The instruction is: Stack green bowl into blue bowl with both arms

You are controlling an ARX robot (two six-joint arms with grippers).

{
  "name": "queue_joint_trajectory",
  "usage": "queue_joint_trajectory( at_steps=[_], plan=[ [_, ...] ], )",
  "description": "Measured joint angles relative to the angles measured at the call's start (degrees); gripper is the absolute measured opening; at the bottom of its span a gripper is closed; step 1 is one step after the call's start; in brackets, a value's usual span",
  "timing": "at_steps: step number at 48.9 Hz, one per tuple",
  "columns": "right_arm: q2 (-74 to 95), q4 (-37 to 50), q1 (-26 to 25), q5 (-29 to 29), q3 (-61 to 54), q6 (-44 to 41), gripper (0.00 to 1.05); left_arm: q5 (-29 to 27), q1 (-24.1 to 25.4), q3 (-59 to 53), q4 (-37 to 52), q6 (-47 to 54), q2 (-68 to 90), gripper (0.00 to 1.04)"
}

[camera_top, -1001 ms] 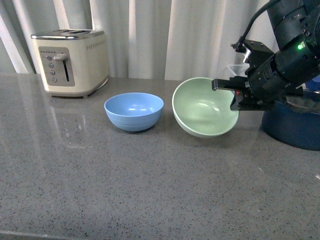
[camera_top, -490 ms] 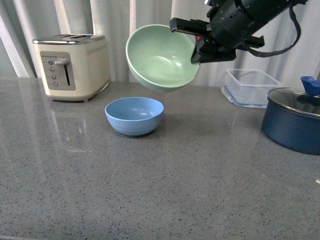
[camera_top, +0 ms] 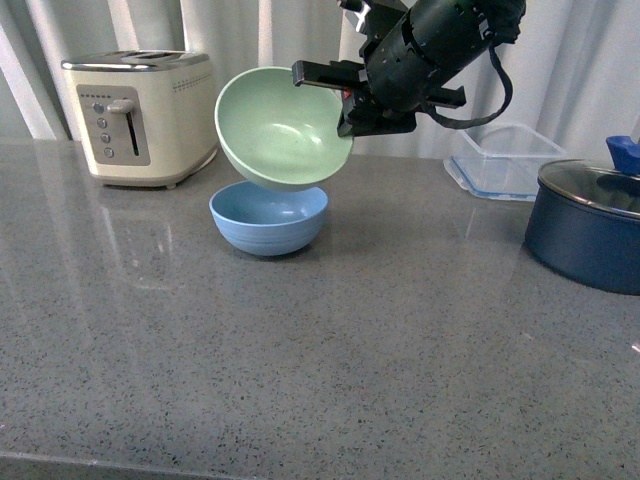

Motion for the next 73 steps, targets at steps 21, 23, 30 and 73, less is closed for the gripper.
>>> queue_joint_trajectory(
  at_steps=[21, 23, 30, 73],
  plan=[
    [3.9, 0.9, 0.1, -1.6, 1.3, -0.6, 0.01, 0.0, 0.0, 0.0, 0.0, 0.0, 0.0, 0.98],
    [4.0, 1.5, 0.2, -1.6, 1.1, -0.8, 0.01, 0.0, 0.0, 0.0, 0.0, 0.0, 0.0, 0.98],
    [4.2, 2.6, 0.3, -1.7, 0.1, -1.2, 0.04, 0.0, 0.0, 0.0, 0.0, 0.0, 0.0, 0.98],
    [-27.5, 13.6, -9.5, -2.5, -35.1, 0.3, 0.95, 0.0, 0.0, 0.0, 0.0, 0.0, 0.0, 0.98]
  ],
)
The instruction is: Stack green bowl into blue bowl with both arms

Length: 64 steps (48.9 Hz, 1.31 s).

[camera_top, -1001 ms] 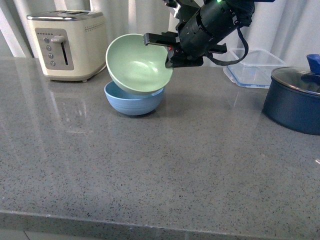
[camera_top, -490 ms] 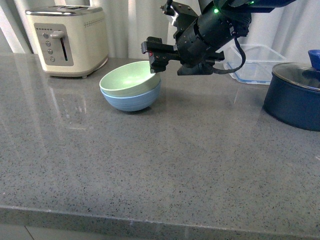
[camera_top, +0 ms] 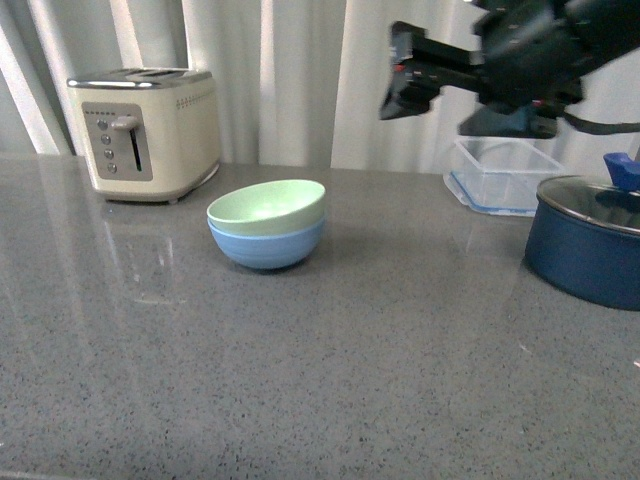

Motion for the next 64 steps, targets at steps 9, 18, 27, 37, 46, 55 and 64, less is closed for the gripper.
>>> queue_joint_trajectory(
  at_steps=[9, 18, 27, 37, 46, 55, 64],
  plan=[
    [-14.7, 1.3, -8.1, 1.6, -15.9, -0.7, 0.95, 0.0, 0.0, 0.0, 0.0, 0.0, 0.0, 0.98],
    [-25.0, 1.0, -11.4, 5.5, -24.9, -3.4, 0.95, 0.0, 0.0, 0.0, 0.0, 0.0, 0.0, 0.98],
    [-27.5, 23.9, -10.4, 12.1, -35.3, -5.0, 0.79, 0.0, 0.0, 0.0, 0.0, 0.0, 0.0, 0.98],
    [-36.8, 46.5, -10.3, 12.9, -55.0, -5.9, 0.31, 0.0, 0.0, 0.0, 0.0, 0.0, 0.0, 0.98],
    [-42.0, 47.7, -10.3, 12.9, -62.5, -6.2, 0.01, 0.0, 0.0, 0.0, 0.0, 0.0, 0.0, 0.98],
    [-47.9, 47.6, -10.3, 12.9, -67.8, -6.2, 0.01, 0.0, 0.0, 0.0, 0.0, 0.0, 0.0, 0.98],
    [-54.1, 45.4, -10.3, 12.9, -71.9, -6.2, 0.01, 0.0, 0.0, 0.0, 0.0, 0.0, 0.0, 0.98]
  ],
)
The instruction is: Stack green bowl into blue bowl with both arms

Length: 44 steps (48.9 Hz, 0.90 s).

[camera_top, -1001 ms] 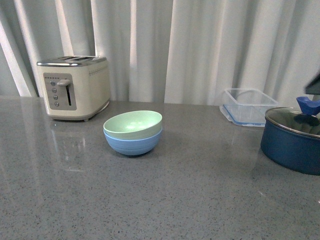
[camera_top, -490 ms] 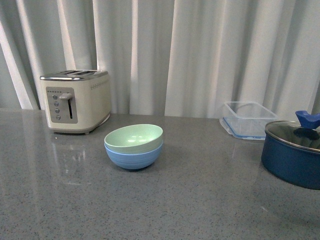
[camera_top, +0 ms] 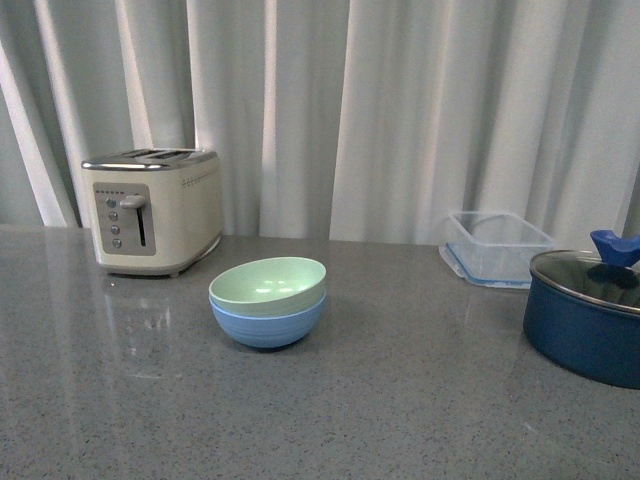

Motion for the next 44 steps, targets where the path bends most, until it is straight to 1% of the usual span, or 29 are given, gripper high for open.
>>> queue_joint_trajectory(
  at_steps=[21, 26, 44],
  plan=[
    [-12.9, -8.3, 0.0, 0.0, -4.6, 0.0, 0.01, 0.0, 0.0, 0.0, 0.0, 0.0, 0.0, 0.98],
    [-14.4, -7.0, 0.0, 0.0, -6.8, 0.0, 0.01, 0.0, 0.0, 0.0, 0.0, 0.0, 0.0, 0.98],
    [-25.0, -17.3, 0.0, -0.1, -7.0, 0.0, 0.01, 0.0, 0.0, 0.0, 0.0, 0.0, 0.0, 0.98]
  ],
)
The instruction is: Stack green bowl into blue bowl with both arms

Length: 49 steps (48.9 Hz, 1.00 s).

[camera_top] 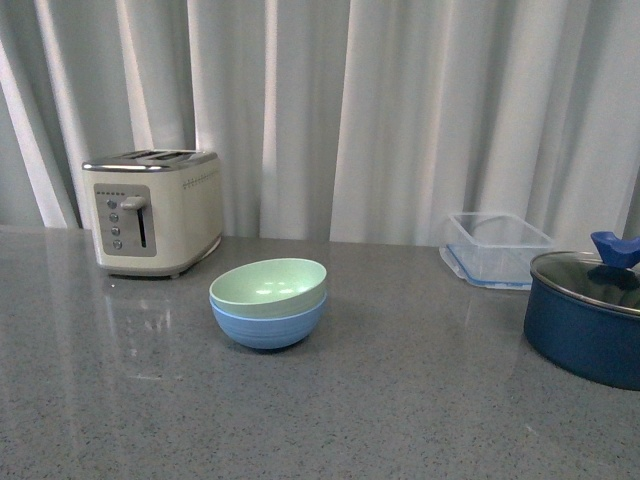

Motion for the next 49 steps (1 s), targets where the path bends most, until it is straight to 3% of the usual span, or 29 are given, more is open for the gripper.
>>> queue_joint_trajectory(
  at_steps=[30, 36, 49],
  plan=[
    [-11.0, -10.8, 0.0, 0.0, 0.0, 0.0, 0.01, 0.0, 0.0, 0.0, 0.0, 0.0, 0.0, 0.98],
    [-18.0, -19.9, 0.0, 0.0, 0.0, 0.0, 0.01, 0.0, 0.0, 0.0, 0.0, 0.0, 0.0, 0.98],
    [-20.5, -20.7, 0.0, 0.0, 0.0, 0.0, 0.01, 0.0, 0.0, 0.0, 0.0, 0.0, 0.0, 0.98]
  ],
)
